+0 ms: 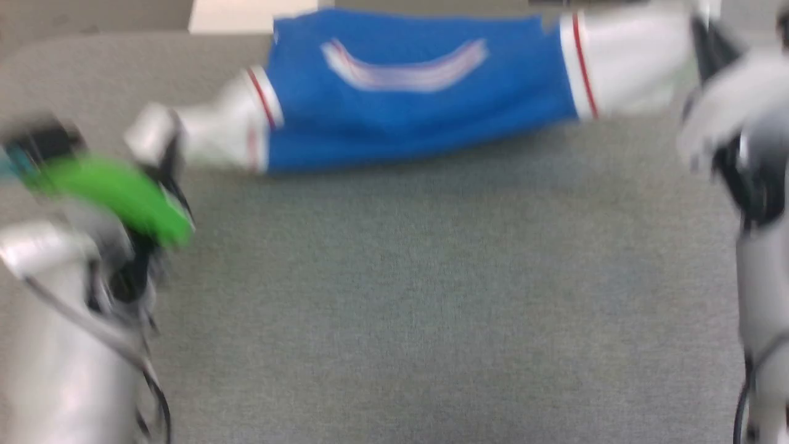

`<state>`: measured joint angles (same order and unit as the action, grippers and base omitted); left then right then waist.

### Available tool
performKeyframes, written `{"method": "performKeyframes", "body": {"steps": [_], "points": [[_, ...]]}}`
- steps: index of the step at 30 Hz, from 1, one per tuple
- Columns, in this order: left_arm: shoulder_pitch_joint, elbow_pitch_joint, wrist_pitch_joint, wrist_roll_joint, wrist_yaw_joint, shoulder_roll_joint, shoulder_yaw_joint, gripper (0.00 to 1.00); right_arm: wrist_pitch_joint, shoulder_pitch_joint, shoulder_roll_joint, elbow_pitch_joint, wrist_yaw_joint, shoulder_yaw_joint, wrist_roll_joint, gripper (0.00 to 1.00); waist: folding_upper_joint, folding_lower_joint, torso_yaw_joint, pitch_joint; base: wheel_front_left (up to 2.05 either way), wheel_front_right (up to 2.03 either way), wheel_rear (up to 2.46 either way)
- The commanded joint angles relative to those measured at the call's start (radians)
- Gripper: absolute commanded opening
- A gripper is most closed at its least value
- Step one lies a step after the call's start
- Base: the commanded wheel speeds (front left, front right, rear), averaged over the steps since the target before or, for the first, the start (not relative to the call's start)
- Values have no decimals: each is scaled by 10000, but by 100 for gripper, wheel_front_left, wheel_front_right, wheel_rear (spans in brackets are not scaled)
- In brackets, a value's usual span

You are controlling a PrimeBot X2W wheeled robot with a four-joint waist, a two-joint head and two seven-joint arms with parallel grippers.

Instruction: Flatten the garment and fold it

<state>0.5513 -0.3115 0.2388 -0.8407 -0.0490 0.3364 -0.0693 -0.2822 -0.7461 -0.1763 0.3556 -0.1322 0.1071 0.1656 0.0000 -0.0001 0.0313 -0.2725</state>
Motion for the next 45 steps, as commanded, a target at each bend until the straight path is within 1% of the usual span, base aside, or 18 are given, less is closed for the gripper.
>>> {"method": "performKeyframes", "body": {"steps": [1, 4, 7, 11, 15, 20, 25, 28, 32, 33, 34, 35, 36, 37, 38, 40, 43, 45], "points": [[-756, 226, 27, -212, -12, -185, 21, 0, -196, 693, -53, -368, 15, 152, 229, 0, 0, 1, 145, 1046, 0, 0, 0], [-2314, 729, 52, -253, 154, -382, -126, 0, -585, 2228, 160, -1156, 15, 629, 504, 0, 0, 1, 165, 1462, 0, 0, 0], [-3829, 1136, -5, -247, 447, -593, -234, 0, -1066, 3885, 610, -2038, 15, 1304, 609, 0, 0, 1, 178, 1814, 0, 0, 0], [-5100, 1513, -59, -400, 710, -852, -241, 0, -1673, 5573, 1056, -2932, 15, 2004, 646, 0, 0, 1, 198, 2067, 0, 0, 0], [-5955, 1592, -105, -469, 841, -940, -242, 0, -2488, 6958, 1240, -3425, 15, 2498, 677, 0, 0, 1, 193, 2149, 0, 0, 0], [-6548, 1562, -248, -392, 1101, -962, -185, 0, -3349, 8225, 1256, -3076, 15, 2739, 1334, 0, 0, 1, 123, 2088, 0, 0, 0], [-6768, 1436, -412, -200, 1255, -933, -219, 0, -3814, 8913, 1258, -2245, 15, 2881, 1477, 0, 0, 1, 92, 2021, 0, 0, 0], [-6826, 1370, -493, -111, 1311, -975, -289, 0, -3792, 9094, 1259, -1635, 15, 2812, 1562, 0, 0, 1, 77, 1994, 0, 0, 0], [-6814, 1237, -621, -138, 1247, -1063, -321, 0, -3225, 8996, 1259, -1108, 15, 2681, 1681, 0, 0, 1, 79, 2004, 0, 0, 0], [-6805, 1226, -647, -136, 1226, -1081, -338, 0, -3081, 8949, 1260, -1063, 15, 2646, 1707, 9, 0, 1, 84, 2013, 0, 0, 0], [-6799, 1225, -692, -137, 1205, -1104, -346, 0, -2873, 8888, 1260, -1078, 15, 2608, 1706, 9, 0, 1, 89, 2030, 0, 0, 0], [-6801, 1229, -713, -142, 1193, -1119, -355, 0, -2677, 8835, 1260, -1155, 15, 2579, 1650, 93, 0, 1, 91, 2045, 0, 0, 0], [-6808, 1245, -723, -149, 1172, -1130, -373, 0, -2452, 8765, 1260, -1287, 15, 2564, 1571, 100, 0, 1, 98, 2053, 0, 0, 0], [-6808, 1263, -737, -145, 1154, -1129, -385, 0, -2265, 8690, 1260, -1440, 15, 2540, 1528, 100, 0, 1, 107, 2054, 0, 0, 0], [-6768, 1371, -737, -94, 1125, -1111, -462, 0, -1505, 8357, 1260, -2189, 15, 2359, 1321, 100, 0, 1, 187, 2015, 0, 0, 0], [-6692, 1452, -745, -89, 1097, -1109, -485, 0, -914, 7984, 1260, -2708, 15, 2179, 1166, 100, 0, 1, 253, 1933, 0, 0, 0], [-6527, 1604, -745, -51, 1060, -1129, -570, 0, -58, 7271, 1260, -3197, 15, 1903, 814, 100, 0, 1, 404, 1731, 0, 0, 0], [-6383, 1774, -761, -16, 1057, -1181, -642, 0, 558, 6551, 1260, -3262, 15, 1736, 472, 100, 0, 1, 552, 1523, 0, 0, 0]]}}
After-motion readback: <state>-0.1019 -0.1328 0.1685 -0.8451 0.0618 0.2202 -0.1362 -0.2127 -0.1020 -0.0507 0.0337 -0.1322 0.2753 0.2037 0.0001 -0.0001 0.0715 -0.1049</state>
